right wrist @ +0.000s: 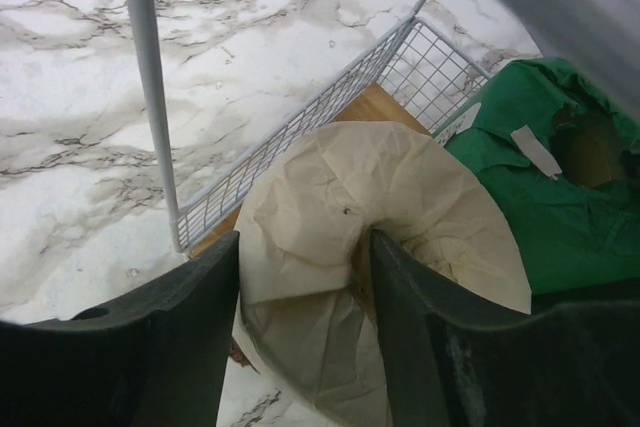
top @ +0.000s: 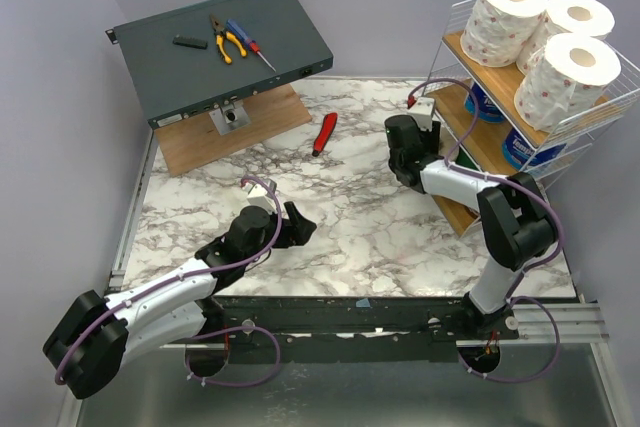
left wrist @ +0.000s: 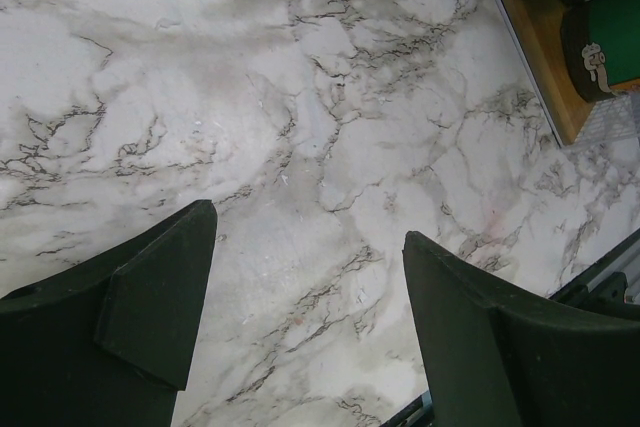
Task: Place and organize the paper towels onto the shelf
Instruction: Place the paper towel on the shelf, then adjust the paper towel on the shelf.
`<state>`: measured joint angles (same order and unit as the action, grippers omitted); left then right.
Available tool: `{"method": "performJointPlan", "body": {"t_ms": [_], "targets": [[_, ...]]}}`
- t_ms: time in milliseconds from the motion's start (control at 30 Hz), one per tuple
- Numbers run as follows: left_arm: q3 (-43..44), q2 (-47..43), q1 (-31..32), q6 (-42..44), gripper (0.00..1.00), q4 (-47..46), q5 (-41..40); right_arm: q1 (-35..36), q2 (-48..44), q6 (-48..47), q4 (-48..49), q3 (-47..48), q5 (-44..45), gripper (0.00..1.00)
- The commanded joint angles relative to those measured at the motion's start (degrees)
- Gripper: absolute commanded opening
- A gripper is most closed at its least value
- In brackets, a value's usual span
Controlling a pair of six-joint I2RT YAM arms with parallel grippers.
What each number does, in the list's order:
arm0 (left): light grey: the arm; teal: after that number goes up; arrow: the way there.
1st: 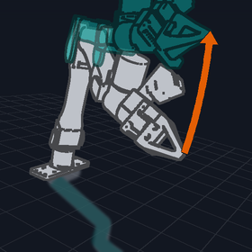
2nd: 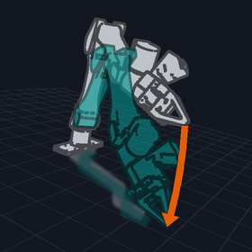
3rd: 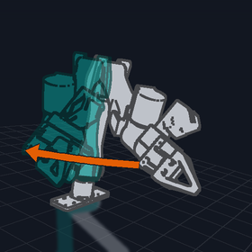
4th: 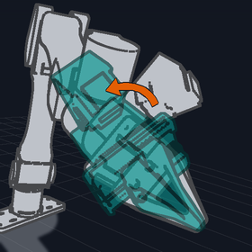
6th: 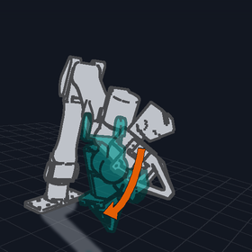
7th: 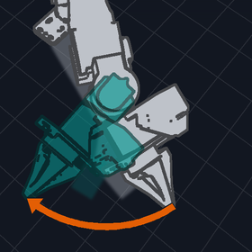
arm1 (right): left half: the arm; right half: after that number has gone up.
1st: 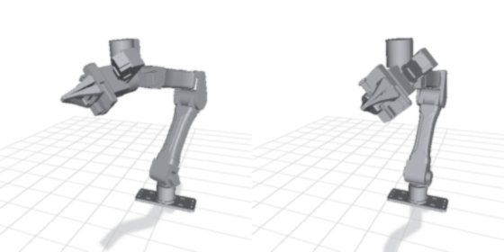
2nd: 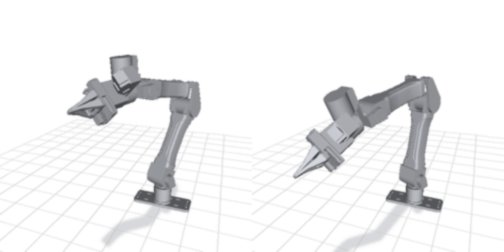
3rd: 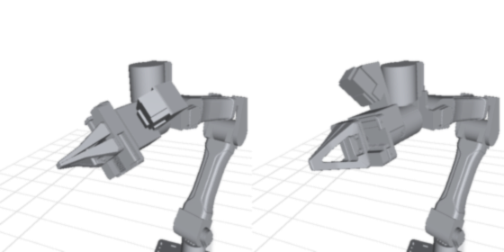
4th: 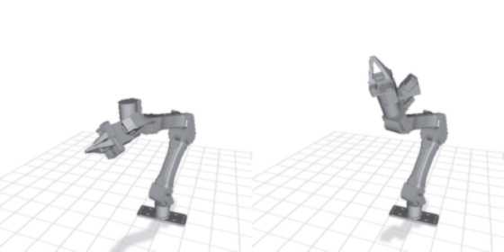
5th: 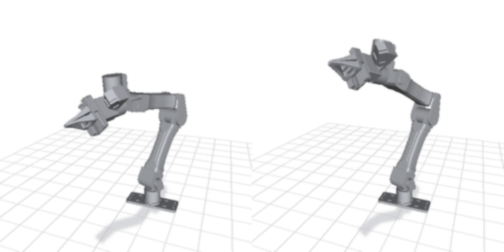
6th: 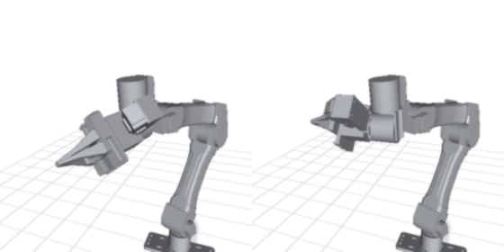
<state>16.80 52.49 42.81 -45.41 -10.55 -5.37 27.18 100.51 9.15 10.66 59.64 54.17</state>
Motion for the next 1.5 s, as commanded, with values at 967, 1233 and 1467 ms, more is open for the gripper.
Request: {"method": "performJointPlan", "body": {"t_ms": [967,1233,1467], "targets": [[0.23,-0.18,-0.09,-0.30,0.77,-0.70,-0.44,15.21,-15.26,2.11,-5.54,-7.51,2.43,0.52],[0.87,0.99,-0.09,-0.16,0.77,-0.86,0.01,14.55,-8.78,8.03,-8.69,-8.10,3.30,0.35],[0.69,0.71,-0.09,0.14,0.77,-0.53,0.11,11.36,-7.13,13.05,-10.56,-7.87,2.90,0.31]]}}
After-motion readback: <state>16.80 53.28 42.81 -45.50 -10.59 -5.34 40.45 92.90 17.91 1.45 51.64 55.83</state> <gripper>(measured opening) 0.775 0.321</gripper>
